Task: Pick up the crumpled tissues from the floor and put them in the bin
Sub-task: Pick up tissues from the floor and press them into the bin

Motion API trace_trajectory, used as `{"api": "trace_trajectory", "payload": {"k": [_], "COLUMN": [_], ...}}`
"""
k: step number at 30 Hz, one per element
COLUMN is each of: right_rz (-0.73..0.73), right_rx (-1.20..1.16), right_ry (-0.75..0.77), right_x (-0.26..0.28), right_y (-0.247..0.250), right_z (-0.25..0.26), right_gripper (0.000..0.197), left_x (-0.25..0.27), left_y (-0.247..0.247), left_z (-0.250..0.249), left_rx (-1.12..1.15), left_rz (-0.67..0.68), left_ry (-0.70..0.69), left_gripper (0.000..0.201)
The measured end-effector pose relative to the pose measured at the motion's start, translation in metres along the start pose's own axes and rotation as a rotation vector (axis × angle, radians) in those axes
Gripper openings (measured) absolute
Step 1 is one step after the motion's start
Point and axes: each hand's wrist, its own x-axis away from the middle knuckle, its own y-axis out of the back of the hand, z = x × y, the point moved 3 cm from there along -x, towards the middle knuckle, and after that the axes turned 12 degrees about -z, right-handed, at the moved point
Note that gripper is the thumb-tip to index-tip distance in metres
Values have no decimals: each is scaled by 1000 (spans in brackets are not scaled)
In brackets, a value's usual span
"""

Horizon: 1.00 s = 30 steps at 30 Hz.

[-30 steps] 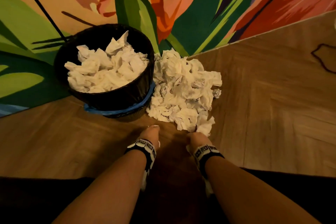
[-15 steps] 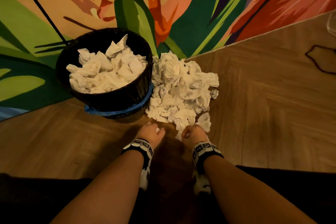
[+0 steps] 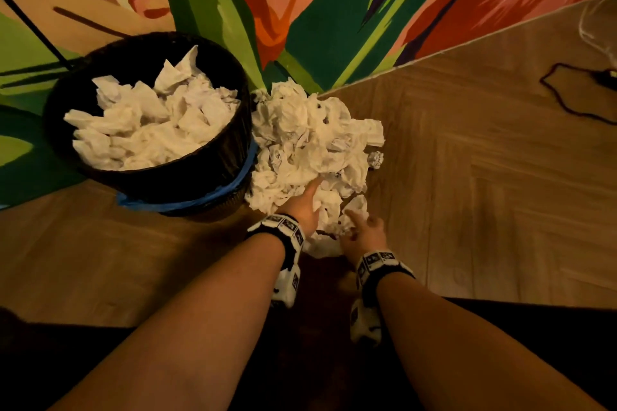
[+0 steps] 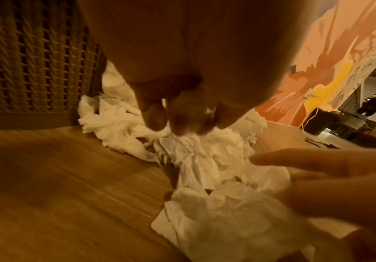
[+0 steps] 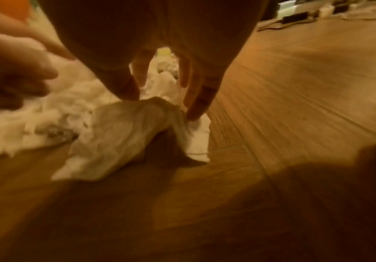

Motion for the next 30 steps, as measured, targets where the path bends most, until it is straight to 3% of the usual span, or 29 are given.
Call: {"api": "trace_trajectory", "payload": {"k": [2, 4, 6, 9, 14, 19, 21, 23, 26, 28, 30], "right_rz": [166, 195, 100, -90, -365, -463, -467, -418, -174, 65, 231], "right_rx": [175, 215, 116, -66, -439, -462, -413, -387, -131, 137, 359], "right_ry": [71, 86, 51, -26, -160, -166, -114, -50, 92, 161, 219], "right_x": [2, 1, -3, -5, -5, -5, -5, -3, 7, 20, 32], "right_y": [-12, -17, -17, -9, 16, 34, 38, 38, 21, 1, -16], "right_z": [2, 5, 5, 4, -1, 6, 13, 20, 31, 32, 27], "right_gripper": [68, 69, 57, 39, 9, 20, 21, 22, 9, 23, 45], "left_x": [-5, -9, -11, -14, -9, 0, 4, 8, 17, 24, 30], "left_y": [-10, -21, -26, -23, -6, 8, 13, 16, 16, 16, 17], "left_z": [2, 6, 11, 15, 13, 19, 27, 33, 43, 46, 49], "left_rx": [-77, -127, -133, -89, 89, 241, 207, 192, 176, 148, 102], "left_rz": [93, 129, 99, -64, -225, -284, -302, -309, -284, -245, -202], "left_ry": [49, 60, 60, 52, 46, 156, 153, 150, 137, 116, 88], "left_gripper": [79, 74, 57, 39, 32, 51, 39, 19, 20, 26, 48]}}
